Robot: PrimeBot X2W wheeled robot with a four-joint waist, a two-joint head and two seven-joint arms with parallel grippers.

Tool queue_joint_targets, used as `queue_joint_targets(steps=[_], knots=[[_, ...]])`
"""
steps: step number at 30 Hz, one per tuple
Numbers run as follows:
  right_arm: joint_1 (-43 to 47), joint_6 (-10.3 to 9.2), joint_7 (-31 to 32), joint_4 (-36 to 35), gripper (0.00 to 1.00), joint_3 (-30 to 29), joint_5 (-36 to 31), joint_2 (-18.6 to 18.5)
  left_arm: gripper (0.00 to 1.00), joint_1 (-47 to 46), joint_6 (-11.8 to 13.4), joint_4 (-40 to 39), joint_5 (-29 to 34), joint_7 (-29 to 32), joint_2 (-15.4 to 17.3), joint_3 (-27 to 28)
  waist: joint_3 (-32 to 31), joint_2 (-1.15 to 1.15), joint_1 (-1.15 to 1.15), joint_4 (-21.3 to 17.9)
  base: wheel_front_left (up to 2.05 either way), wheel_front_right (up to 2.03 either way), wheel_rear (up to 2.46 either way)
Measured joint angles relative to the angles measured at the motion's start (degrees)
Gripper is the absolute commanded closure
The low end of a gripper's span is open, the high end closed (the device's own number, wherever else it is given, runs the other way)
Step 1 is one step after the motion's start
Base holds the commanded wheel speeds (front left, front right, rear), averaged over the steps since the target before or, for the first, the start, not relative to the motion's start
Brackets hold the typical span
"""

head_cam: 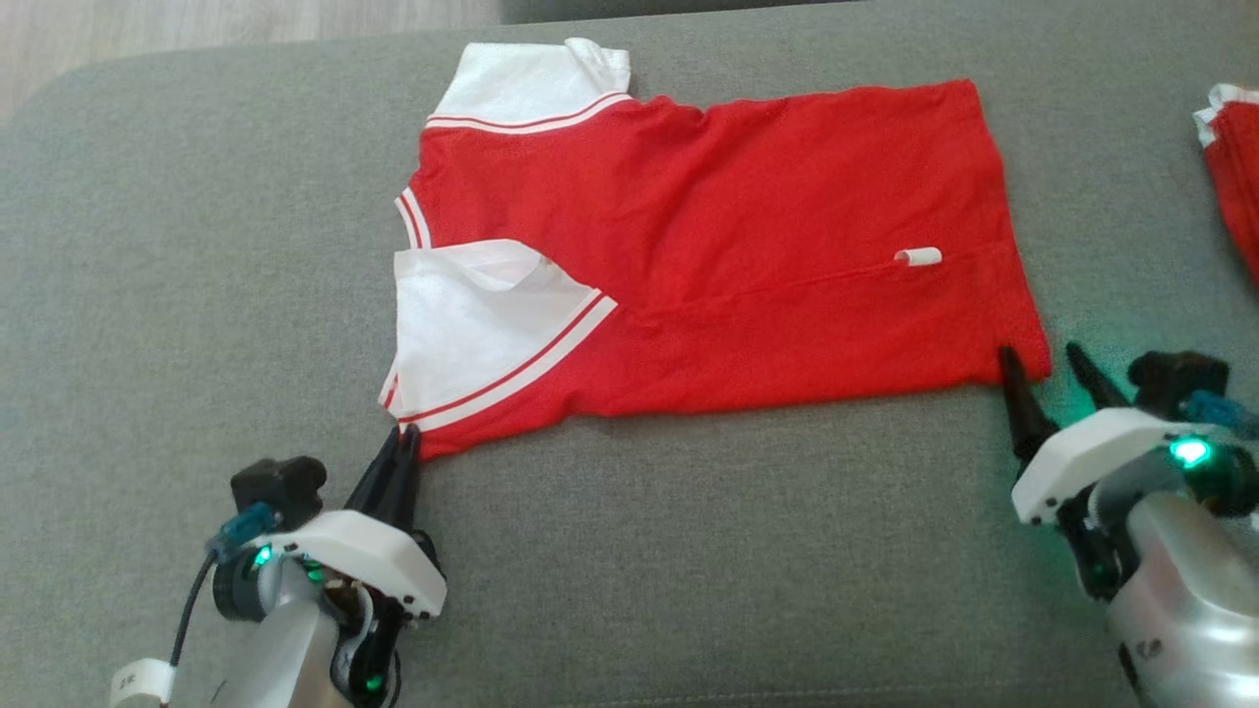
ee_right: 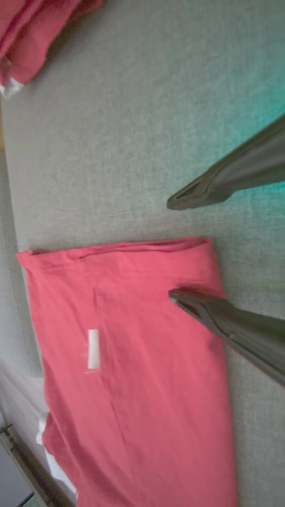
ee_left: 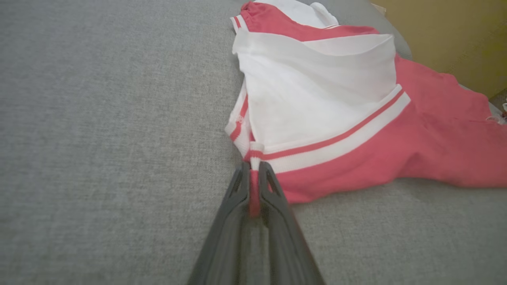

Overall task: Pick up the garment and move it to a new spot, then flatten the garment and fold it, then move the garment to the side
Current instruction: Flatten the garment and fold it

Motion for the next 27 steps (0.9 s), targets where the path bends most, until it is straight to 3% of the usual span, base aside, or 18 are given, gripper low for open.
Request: queue_joint_targets(steps=[3, 5, 6, 7, 18, 27], knots=[[0.0, 0.00, 1.4, 1.3, 0.03, 1.0, 1.5, 0.5, 1.00, 0.2, 0.0, -0.6, 0.5, 0.2, 0.2, -0.2, -0.3, 0.00, 0.00, 0.4, 0.00, 0.00, 0.00], [0.0, 0.00, 1.8, 1.1, 0.70, 1.4, 2.2, 0.5, 1.00, 0.2, 0.0, -0.9, 0.5, 0.2, 0.3, -0.3, -0.4, 0.00, 0.00, 0.4, 0.00, 0.00, 0.00], [0.0, 0.00, 2.2, 1.0, 0.70, 1.8, 3.0, 0.5, 1.00, 0.2, 0.0, -1.2, 0.5, 0.2, 0.5, -0.3, -0.5, 0.00, 0.00, 0.4, 0.00, 0.00, 0.00], [0.0, 0.00, 2.3, 0.9, 1.00, 2.3, 3.6, 0.5, 1.00, 0.2, 0.0, -1.5, 0.5, 0.2, 0.6, -0.4, -0.6, 0.00, 0.00, 0.4, 0.00, 0.00, 0.00], [1.0, 0.00, 2.7, -2.7, 1.00, 6.9, 9.8, -2.7, 1.00, 4.0, 0.1, -6.2, 0.5, 2.1, 3.4, -1.1, -2.8, 0.00, 0.00, 0.1, 0.00, 0.00, 0.00], [7.7, 0.00, 2.7, -7.6, 1.00, 9.2, 14.8, -5.9, 1.00, 10.0, 1.6, -12.9, 0.5, 4.2, 4.8, -1.9, -4.9, 0.00, 0.00, 0.4, 0.00, 0.00, 0.00]])
